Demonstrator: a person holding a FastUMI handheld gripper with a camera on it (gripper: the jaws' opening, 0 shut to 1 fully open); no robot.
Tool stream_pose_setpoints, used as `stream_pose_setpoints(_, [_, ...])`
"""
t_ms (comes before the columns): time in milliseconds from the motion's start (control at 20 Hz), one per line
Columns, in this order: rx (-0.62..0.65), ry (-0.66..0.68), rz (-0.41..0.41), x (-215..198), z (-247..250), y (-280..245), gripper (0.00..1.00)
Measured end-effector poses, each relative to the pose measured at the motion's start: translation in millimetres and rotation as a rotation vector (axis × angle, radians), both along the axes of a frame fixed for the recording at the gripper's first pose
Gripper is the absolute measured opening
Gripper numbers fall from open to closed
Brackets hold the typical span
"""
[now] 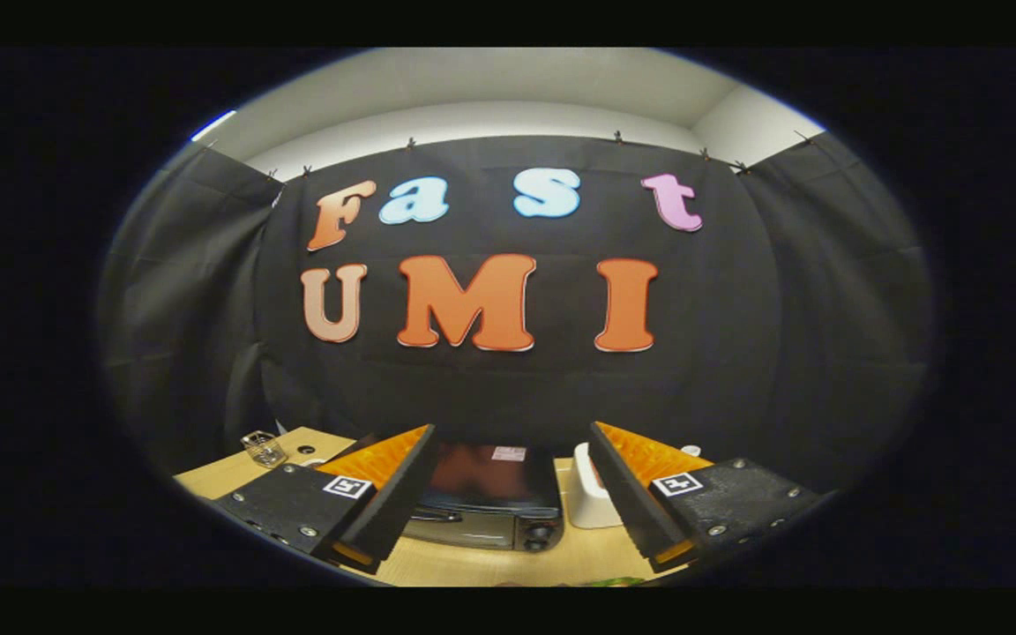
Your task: Open the toaster oven, put the food inside, and close the toaster oven door.
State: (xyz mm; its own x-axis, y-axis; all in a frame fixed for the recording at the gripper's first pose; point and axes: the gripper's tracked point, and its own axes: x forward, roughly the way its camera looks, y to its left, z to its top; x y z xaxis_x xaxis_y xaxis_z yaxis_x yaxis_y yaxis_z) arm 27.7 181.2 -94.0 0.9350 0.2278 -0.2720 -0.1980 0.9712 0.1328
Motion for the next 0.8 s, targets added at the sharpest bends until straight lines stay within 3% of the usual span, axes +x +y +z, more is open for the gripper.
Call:
stream_pose_setpoints(450, [-0.074, 0.14, 0.106, 10, -86, 81, 1.0])
stream_pose_setpoints(800, [-0.105, 0.214, 0.146, 10, -122, 111, 1.0])
